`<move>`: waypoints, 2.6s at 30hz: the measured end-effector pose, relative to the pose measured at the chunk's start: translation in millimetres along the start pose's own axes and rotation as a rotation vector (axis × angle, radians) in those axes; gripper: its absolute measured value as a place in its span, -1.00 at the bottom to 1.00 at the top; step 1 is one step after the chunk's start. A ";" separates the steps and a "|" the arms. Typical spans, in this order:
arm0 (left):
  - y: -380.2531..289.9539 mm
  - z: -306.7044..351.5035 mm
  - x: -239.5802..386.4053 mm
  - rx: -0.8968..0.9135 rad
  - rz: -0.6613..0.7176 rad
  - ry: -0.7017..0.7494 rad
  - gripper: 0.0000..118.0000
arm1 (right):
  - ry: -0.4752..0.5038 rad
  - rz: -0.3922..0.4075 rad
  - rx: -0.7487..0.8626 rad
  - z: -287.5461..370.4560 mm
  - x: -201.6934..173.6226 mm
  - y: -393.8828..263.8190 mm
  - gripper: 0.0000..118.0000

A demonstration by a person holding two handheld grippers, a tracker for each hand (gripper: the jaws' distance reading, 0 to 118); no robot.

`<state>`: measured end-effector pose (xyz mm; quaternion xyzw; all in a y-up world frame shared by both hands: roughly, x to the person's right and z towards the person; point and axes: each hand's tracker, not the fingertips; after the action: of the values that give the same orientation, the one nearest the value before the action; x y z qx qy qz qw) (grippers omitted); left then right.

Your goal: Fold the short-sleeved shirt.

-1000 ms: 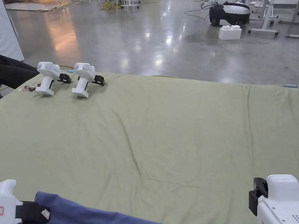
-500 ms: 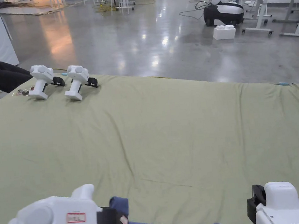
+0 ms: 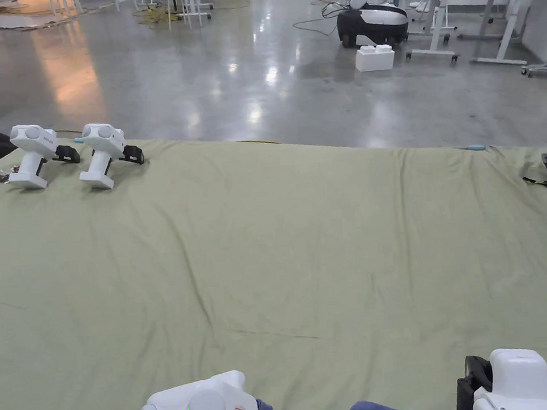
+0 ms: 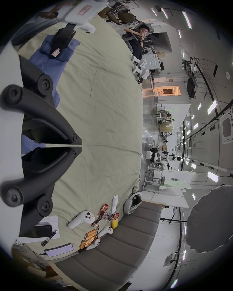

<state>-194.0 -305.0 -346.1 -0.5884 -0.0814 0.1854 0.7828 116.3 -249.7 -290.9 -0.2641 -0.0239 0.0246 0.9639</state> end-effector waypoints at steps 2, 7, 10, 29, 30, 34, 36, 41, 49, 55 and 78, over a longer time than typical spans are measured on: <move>-0.5 -1.4 2.8 -0.009 -0.009 0.015 -0.78 | 0.006 -0.010 -0.007 -0.8 1.9 -1.3 -0.92; 3.5 4.9 -5.9 -0.042 0.044 -0.071 -0.07 | 0.000 -0.005 -0.003 -0.3 1.6 -2.7 -0.92; 6.2 19.1 -6.8 -0.043 0.016 -0.103 0.11 | 0.001 0.009 0.001 0.4 0.0 -1.8 -0.92; -16.2 11.6 -12.5 0.021 -0.142 -0.113 -0.66 | 0.059 0.019 0.097 11.9 -24.5 12.9 -0.92; -19.4 6.5 -8.2 0.007 -0.153 -0.138 -0.66 | 0.060 0.020 0.096 11.8 -25.3 12.4 -0.92; -38.6 -10.9 9.2 0.000 -0.239 -0.130 -0.66 | 0.062 0.026 0.089 11.3 -26.6 10.5 -0.92; -44.6 -11.3 10.5 0.018 -0.254 -0.122 -0.66 | 0.060 0.029 0.086 12.6 -26.5 10.1 -0.92; -43.6 -0.2 4.0 0.051 -0.254 -0.154 -0.65 | 0.056 0.030 0.081 12.6 -26.0 8.6 -0.92; -18.3 67.2 -51.7 0.193 -0.189 -0.238 0.21 | 0.067 0.043 0.083 12.5 -32.0 13.8 -0.92; 1.2 96.9 -134.0 0.285 -0.111 -0.215 0.24 | 0.081 0.046 0.087 10.1 -40.7 18.8 -0.92; -10.8 20.8 -196.5 0.138 0.104 -0.505 -0.75 | 0.091 0.046 0.064 10.8 -53.6 20.8 -0.92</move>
<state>-379.5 -364.9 -311.9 -0.4720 -0.2312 0.3713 0.7654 61.4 -229.6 -294.1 -0.2344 0.0266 0.0356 0.9711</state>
